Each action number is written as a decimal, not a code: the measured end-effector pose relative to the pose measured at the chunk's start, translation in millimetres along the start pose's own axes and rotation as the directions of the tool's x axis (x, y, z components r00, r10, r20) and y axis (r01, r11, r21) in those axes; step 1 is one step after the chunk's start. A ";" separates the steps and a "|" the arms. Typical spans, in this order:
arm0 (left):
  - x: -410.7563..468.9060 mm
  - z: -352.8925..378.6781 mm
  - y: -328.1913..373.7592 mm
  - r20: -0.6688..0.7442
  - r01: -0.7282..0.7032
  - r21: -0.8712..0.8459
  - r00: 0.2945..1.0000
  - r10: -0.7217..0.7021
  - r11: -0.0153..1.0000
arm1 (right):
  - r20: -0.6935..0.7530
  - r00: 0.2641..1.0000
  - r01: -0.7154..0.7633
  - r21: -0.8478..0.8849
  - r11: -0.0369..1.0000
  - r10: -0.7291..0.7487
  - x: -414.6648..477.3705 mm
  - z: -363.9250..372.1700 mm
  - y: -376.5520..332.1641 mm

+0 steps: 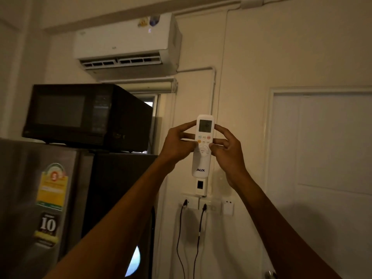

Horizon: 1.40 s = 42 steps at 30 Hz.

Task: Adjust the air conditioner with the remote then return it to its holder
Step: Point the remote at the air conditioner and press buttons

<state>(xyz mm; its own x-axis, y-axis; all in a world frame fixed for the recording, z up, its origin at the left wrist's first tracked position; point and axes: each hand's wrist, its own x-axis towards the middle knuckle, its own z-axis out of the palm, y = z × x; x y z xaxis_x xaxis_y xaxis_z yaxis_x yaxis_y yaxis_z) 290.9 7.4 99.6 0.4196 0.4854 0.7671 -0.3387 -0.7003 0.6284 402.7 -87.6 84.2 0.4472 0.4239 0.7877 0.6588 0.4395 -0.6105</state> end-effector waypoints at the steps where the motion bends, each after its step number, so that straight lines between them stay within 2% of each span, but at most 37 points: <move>1: -4.9 -10.8 6.3 0.010 0.003 0.000 1.000 -0.003 1.000 | -0.001 1.000 0.001 0.004 1.000 -0.001 -5.0 6.5 -9.5; 15: -109.1 -190.9 60.7 0.089 -0.056 0.009 0.994 0.055 0.998 | 0.024 0.999 -0.028 0.036 0.999 0.027 -107.4 133.5 -125.8; 25: -193.4 -308.2 84.7 0.078 0.018 0.031 0.997 -0.021 0.999 | 0.075 0.995 -0.072 0.036 0.997 0.069 -195.2 223.7 -198.0; 33: -226.5 -355.7 118.8 0.059 0.022 0.034 0.998 -0.024 0.999 | 0.101 0.995 -0.025 0.036 0.999 0.021 -227.5 250.6 -251.0; 42: -235.4 -386.9 137.4 0.069 0.048 0.011 0.996 -0.049 0.999 | 0.085 0.996 0.033 0.031 0.999 -0.036 -242.3 270.1 -268.5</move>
<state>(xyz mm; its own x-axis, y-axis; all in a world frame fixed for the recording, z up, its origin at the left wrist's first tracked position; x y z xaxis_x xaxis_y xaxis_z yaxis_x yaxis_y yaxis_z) -180.2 -0.6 55.4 0.4924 0.4816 0.7249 -0.3089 -0.6820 0.6629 -46.0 -94.4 35.0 0.3700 0.4736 0.7992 0.6542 0.4780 -0.5861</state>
